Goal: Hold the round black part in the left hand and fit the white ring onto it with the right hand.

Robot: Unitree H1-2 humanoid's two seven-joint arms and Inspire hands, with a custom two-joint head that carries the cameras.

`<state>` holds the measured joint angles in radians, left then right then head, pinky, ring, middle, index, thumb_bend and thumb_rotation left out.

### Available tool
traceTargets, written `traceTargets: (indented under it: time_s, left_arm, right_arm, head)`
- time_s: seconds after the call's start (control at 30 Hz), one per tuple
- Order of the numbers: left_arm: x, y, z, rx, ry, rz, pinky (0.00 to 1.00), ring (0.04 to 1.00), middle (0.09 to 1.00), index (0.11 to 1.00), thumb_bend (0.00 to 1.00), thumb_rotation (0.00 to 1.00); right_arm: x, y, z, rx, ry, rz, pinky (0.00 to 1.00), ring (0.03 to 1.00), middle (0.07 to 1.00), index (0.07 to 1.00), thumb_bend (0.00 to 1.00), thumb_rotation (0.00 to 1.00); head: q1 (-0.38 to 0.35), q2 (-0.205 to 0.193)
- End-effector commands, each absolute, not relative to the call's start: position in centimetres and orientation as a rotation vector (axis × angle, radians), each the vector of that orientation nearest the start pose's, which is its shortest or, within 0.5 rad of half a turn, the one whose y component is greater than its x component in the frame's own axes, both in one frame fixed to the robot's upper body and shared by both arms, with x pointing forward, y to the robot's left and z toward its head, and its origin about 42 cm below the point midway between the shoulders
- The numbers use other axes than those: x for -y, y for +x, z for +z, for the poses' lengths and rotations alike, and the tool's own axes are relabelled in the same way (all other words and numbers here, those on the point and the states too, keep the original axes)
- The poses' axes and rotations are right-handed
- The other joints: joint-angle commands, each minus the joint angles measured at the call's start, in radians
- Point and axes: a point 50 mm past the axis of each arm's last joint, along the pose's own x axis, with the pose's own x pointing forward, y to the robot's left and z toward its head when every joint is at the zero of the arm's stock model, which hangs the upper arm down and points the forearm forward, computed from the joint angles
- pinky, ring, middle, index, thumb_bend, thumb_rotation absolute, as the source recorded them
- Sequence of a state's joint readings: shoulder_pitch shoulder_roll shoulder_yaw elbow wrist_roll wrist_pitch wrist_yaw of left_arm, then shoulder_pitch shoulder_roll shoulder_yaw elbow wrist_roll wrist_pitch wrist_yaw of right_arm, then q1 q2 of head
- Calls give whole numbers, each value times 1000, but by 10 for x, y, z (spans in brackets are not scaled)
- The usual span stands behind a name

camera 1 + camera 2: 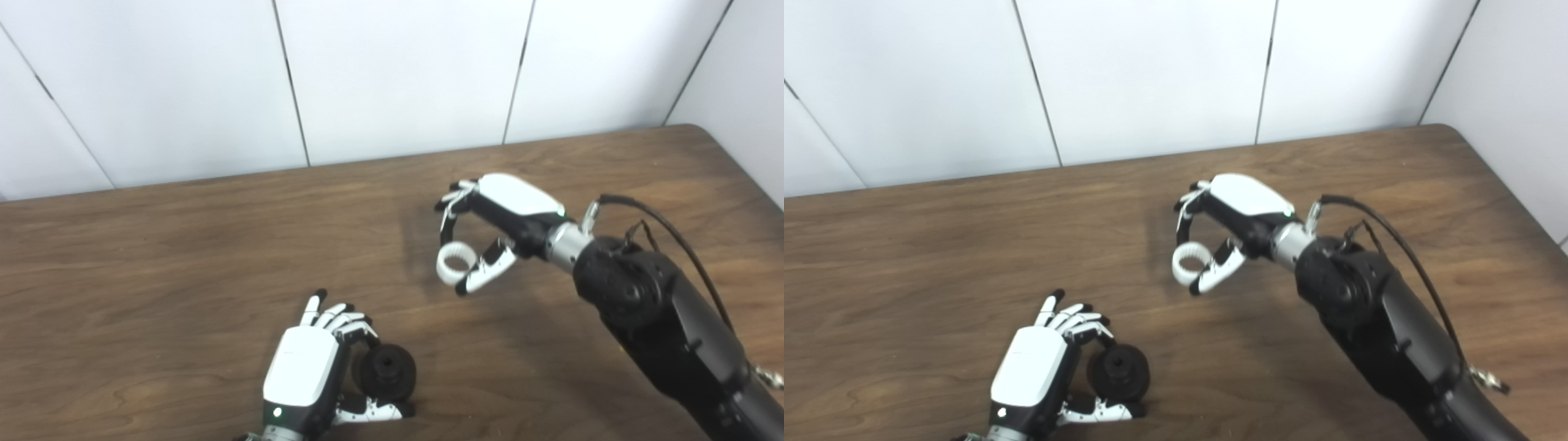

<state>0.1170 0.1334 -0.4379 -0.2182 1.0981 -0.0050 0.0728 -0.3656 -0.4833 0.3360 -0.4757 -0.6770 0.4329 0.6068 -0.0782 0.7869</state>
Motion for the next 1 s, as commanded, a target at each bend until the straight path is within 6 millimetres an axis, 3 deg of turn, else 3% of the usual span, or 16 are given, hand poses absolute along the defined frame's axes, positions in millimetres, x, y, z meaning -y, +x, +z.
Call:
traceTargets:
  time_s: [0.0, 0.43, 0.97]
  left_arm:
    - [-135, 225, 121, 355, 1145, -277, 1000, 844, 739, 483, 525, 59]
    - [-132, 233, 125, 360, 1142, -275, 1000, 849, 739, 482, 525, 59]
    - [-126, 235, 126, 369, 1147, -267, 1000, 847, 732, 482, 525, 59]
  right_arm:
    - [209, 319, 286, 235, -1175, 489, 1000, 971, 836, 483, 524, 133]
    - [180, 285, 287, 293, -1103, 596, 1000, 980, 842, 482, 524, 132]
    - [164, 275, 277, 294, -1069, 642, 1000, 992, 854, 482, 524, 133]
  head:
    - [2, 11]
    - [22, 76]
    - [47, 86]
